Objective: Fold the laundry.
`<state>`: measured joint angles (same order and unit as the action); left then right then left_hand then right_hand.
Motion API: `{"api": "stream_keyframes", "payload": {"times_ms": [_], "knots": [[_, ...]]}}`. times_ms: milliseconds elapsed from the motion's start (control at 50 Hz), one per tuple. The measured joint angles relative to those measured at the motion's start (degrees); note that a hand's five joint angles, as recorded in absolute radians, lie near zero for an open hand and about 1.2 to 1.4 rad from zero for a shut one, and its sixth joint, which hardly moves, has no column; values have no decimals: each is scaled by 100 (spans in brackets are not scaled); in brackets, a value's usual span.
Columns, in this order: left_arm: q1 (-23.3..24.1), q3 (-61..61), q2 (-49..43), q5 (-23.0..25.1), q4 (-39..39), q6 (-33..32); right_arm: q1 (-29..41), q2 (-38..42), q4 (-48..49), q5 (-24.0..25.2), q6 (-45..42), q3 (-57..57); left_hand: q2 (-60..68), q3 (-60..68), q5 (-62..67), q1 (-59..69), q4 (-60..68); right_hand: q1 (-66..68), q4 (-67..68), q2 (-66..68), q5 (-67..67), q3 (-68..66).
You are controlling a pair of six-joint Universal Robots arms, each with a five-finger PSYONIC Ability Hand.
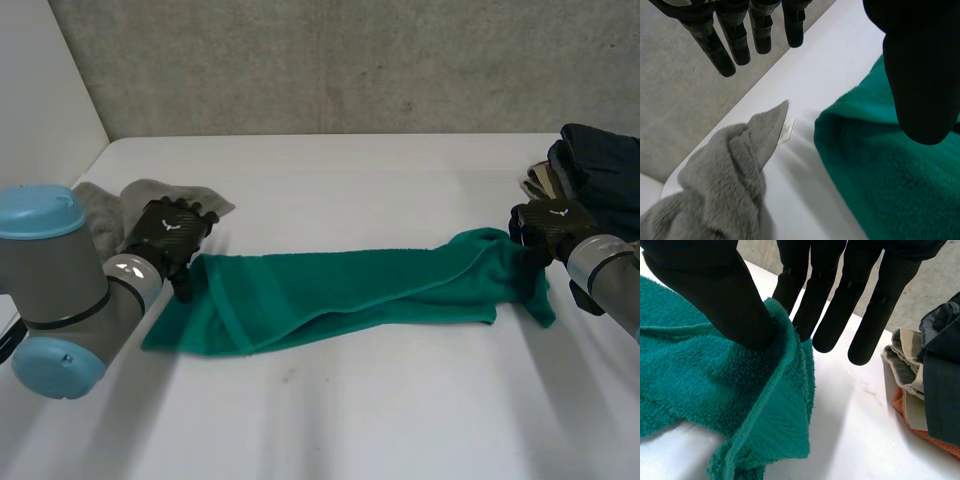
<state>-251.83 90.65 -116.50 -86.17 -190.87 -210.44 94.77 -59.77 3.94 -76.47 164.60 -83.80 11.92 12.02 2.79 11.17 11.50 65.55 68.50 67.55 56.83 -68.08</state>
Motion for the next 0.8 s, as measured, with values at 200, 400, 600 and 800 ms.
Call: {"api": "stream_keyframes", "payload": {"times_ms": [200, 400, 600, 800], "knots": [[83, -6, 64, -478, 81, 30, -7, 0, 19, -7, -11, 13, 0, 0, 0, 0, 0, 0, 2, 0, 0, 0], [1244, -502, 245, -319, 371, 772, 27, -22, 19, -32, -92, 7, 0, 0, 1, 0, 0, 0, 4, 0, 0, 0], [2475, -1933, -920, -986, 1092, 1454, 42, -27, 16, -28, -96, -25, 0, 0, 1, 0, 0, 0, 14, 0, 0, 0], [2850, -3442, -2213, -1819, 2059, 1507, 51, -30, 50, -19, -107, -76, 0, 0, 0, 0, 0, 0, 14, 0, 0, 0]]}}
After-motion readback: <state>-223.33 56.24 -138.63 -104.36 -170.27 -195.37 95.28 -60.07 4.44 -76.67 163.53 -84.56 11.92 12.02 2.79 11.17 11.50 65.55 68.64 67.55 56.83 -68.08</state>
